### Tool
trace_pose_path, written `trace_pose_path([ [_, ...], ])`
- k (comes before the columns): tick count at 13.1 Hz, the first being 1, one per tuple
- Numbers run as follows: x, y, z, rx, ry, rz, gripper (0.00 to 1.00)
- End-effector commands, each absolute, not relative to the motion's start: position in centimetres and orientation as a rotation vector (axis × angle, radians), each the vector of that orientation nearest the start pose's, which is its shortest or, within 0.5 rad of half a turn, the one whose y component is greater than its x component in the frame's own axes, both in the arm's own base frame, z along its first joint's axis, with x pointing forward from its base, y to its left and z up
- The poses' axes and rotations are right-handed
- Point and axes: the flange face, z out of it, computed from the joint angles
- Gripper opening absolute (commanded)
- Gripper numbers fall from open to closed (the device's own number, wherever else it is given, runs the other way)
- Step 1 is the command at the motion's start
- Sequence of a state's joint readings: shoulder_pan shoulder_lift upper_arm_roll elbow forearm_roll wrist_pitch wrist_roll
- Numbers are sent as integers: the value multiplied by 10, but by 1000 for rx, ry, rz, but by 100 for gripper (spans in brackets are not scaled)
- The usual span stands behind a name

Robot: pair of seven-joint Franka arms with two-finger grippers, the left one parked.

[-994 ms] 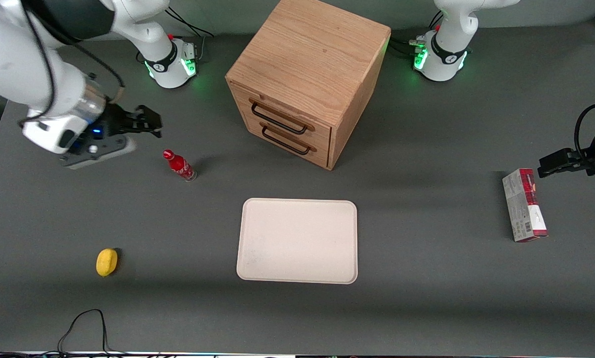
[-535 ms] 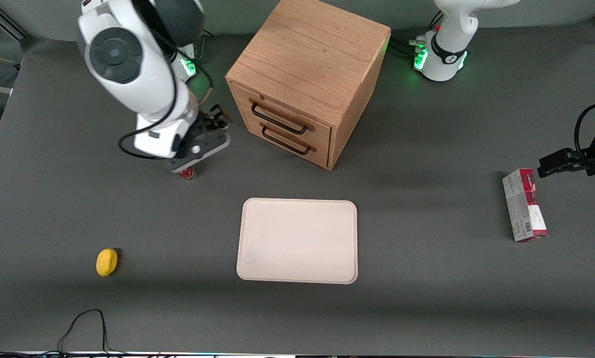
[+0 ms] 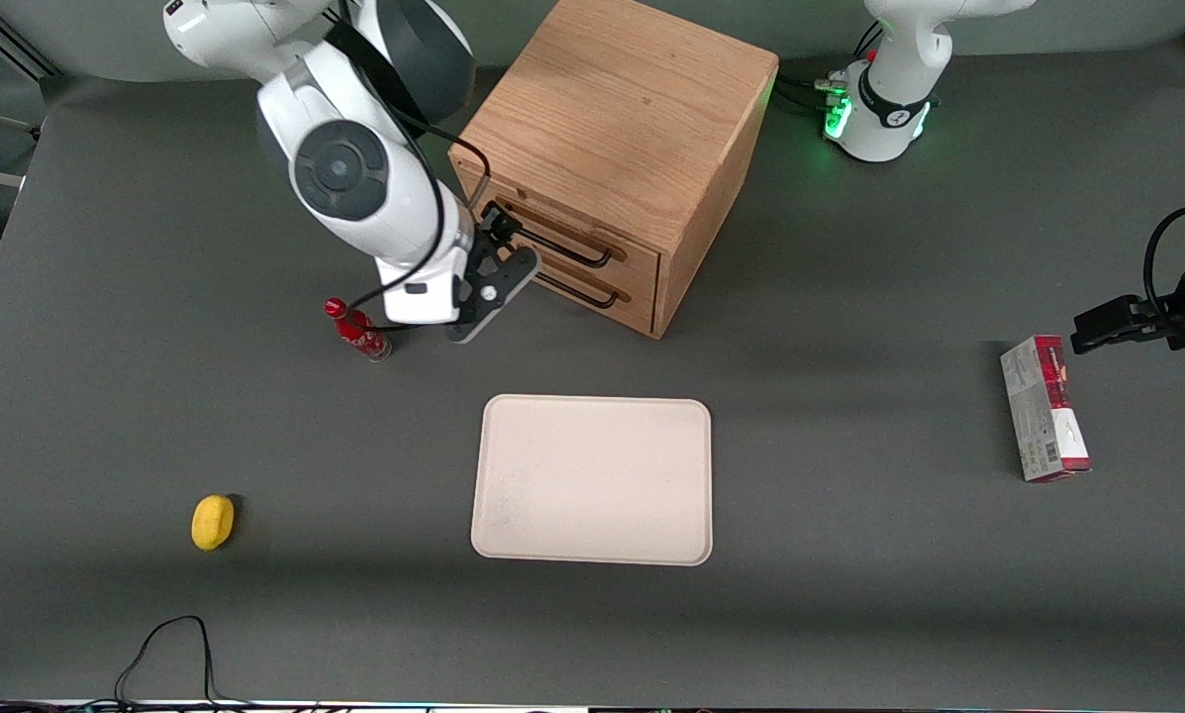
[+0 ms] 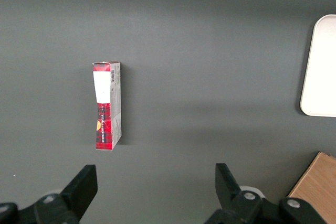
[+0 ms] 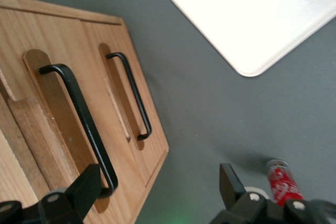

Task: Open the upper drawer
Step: 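Move the right gripper toward the upper drawer's black handle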

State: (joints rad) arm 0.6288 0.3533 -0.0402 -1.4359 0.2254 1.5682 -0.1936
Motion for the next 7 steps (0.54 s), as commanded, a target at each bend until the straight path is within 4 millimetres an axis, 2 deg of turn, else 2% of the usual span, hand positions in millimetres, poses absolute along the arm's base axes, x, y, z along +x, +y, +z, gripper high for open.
trace_pose_path([
  [1, 519, 402, 452, -2648, -1166, 428, 100],
  [3, 509, 418, 442, -2626, -1212, 440, 100],
  [7, 499, 434, 430, -2606, -1235, 462, 100],
])
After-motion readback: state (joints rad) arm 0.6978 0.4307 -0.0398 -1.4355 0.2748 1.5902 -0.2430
